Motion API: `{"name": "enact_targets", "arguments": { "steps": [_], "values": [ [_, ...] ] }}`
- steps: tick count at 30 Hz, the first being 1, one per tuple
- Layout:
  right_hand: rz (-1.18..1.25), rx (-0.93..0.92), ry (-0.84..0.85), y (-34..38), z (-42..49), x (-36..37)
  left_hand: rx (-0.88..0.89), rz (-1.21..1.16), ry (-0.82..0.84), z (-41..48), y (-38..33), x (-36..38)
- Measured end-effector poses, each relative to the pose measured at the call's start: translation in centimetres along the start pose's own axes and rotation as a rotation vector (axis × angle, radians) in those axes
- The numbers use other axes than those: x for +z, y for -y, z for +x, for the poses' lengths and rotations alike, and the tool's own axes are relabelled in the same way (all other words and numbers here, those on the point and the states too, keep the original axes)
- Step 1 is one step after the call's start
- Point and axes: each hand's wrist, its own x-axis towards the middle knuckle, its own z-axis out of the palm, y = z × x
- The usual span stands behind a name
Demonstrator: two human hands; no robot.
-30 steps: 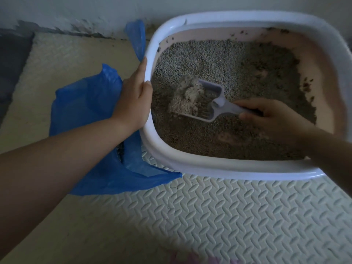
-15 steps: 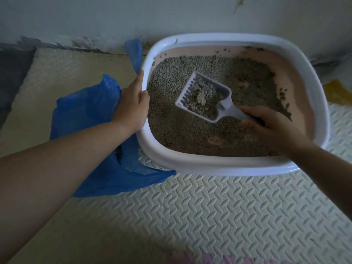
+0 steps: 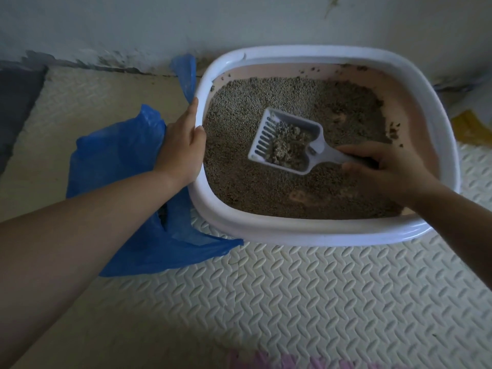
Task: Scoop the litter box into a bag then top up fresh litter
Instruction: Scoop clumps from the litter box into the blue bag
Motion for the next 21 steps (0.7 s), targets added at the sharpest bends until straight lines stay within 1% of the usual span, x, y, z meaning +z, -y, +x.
{"name": "enact_targets", "arguments": {
  "steps": [3,7,10,12,17,19,21],
  "values": [
    [-0.097,-0.018,0.071,0.6,1.3,-0.7,0.011,-0.058,-0.003,0.0,0.2,0.2],
    [-0.375,-0.107,0.283,2.2,4.3,-1.8,0.015,-0.147,-0.020,-0.3,0.0,0.2],
    [-0.571,-0.197,0.389,3.3,6.8,-2.3,0.003,-0.186,-0.017,-0.3,-0.1,0.3],
    [-0.603,-0.265,0.422,3.8,8.1,-1.7,0.004,-0.203,-0.018,-0.3,-0.1,0.3],
    [-0.619,-0.454,0.384,5.2,8.9,2.9,0.023,-0.211,-0.005,-0.3,0.1,0.2],
    [-0.590,-0.459,0.396,5.7,8.7,4.0,0.020,-0.208,-0.001,-0.4,0.0,0.2],
    [-0.517,-0.390,0.423,5.3,8.9,4.5,0.018,-0.204,-0.004,-0.4,0.0,0.2]
  ]
}}
